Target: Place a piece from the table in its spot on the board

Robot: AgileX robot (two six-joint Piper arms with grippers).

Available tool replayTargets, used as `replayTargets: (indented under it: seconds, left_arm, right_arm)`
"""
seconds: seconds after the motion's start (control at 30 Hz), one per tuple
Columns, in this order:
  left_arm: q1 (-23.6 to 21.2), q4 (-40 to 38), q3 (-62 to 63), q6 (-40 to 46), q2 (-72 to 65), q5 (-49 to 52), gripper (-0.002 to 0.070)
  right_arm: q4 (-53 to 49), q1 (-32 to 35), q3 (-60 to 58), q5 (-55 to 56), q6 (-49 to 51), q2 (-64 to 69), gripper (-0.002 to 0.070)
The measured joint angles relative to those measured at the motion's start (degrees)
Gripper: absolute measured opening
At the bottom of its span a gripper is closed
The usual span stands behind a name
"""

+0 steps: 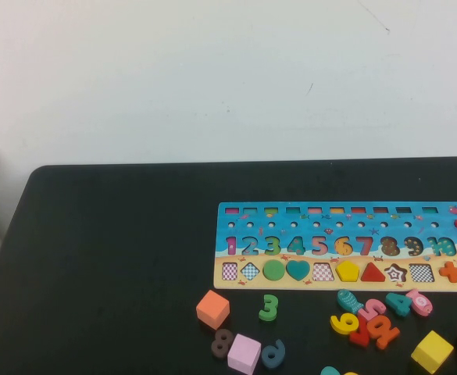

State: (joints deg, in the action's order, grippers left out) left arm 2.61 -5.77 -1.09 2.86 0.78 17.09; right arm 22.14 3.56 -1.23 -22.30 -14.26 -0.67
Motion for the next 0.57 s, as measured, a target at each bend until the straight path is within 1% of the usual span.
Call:
replayTargets:
  seconds: [0.57]
  left_arm:
    - [0.0, 0.0, 0.0, 0.0, 0.0, 0.0, -0.0001]
  right_arm:
    - [0.0, 0.0, 0.0, 0.0, 0.0, 0.0, 0.0588]
